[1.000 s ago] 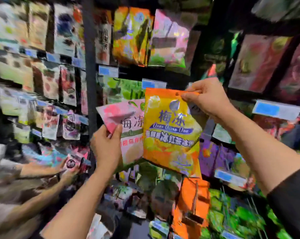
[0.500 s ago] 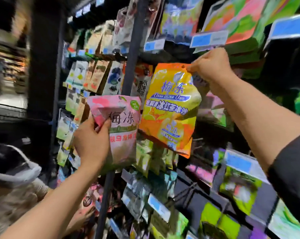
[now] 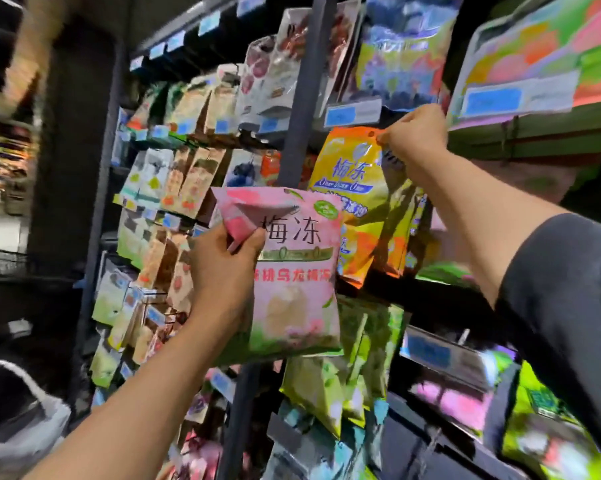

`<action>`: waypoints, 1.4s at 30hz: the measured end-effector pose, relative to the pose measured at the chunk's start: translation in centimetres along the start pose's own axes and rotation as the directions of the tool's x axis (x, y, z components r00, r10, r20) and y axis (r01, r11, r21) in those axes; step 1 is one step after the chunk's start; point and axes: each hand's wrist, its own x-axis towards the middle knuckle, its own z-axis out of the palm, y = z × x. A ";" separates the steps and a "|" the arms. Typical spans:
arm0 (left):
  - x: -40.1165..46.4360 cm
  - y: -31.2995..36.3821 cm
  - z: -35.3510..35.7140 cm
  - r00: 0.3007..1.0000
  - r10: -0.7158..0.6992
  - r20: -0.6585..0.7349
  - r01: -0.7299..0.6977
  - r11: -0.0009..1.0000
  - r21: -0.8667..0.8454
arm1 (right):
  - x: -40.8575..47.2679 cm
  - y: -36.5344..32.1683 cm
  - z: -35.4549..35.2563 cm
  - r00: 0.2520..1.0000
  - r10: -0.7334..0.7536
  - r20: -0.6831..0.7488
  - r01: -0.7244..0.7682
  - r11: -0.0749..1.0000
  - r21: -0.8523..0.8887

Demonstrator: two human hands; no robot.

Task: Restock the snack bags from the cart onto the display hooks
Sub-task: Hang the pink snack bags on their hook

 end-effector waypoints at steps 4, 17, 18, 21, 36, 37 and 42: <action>2.8 -1.5 0.4 0.994 -0.077 0.071 0.086 0.988 -0.125 | 1.3 -0.3 2.0 0.999 0.025 0.029 -0.026 1.000 0.014; 4.5 -4.4 1.8 0.966 -0.196 0.167 0.227 0.955 -0.190 | 3.9 1.1 4.1 0.991 -0.075 0.107 0.074 0.997 0.016; 4.7 -4.6 1.9 0.968 -0.191 0.164 0.221 0.958 -0.183 | 4.3 1.1 4.2 0.990 -0.087 0.113 0.084 0.996 0.030; 4.9 -4.6 2.1 0.974 -0.161 0.157 0.186 0.969 -0.163 | 4.5 0.8 4.0 0.984 -0.094 0.153 0.084 0.994 0.070; 3.8 -5.4 4.1 0.963 -0.188 0.194 0.230 0.947 -0.226 | 4.4 1.0 4.1 0.966 -0.236 0.105 0.258 0.910 -0.326; 3.8 -5.7 4.1 0.963 -0.181 0.197 0.222 0.951 -0.213 | 4.2 1.4 4.2 0.970 -0.225 0.090 0.243 0.888 -0.391; 3.5 -6.5 4.0 0.968 -0.126 0.217 0.162 0.974 -0.156 | 4.5 3.6 4.3 0.982 -0.169 0.082 0.186 0.826 -0.532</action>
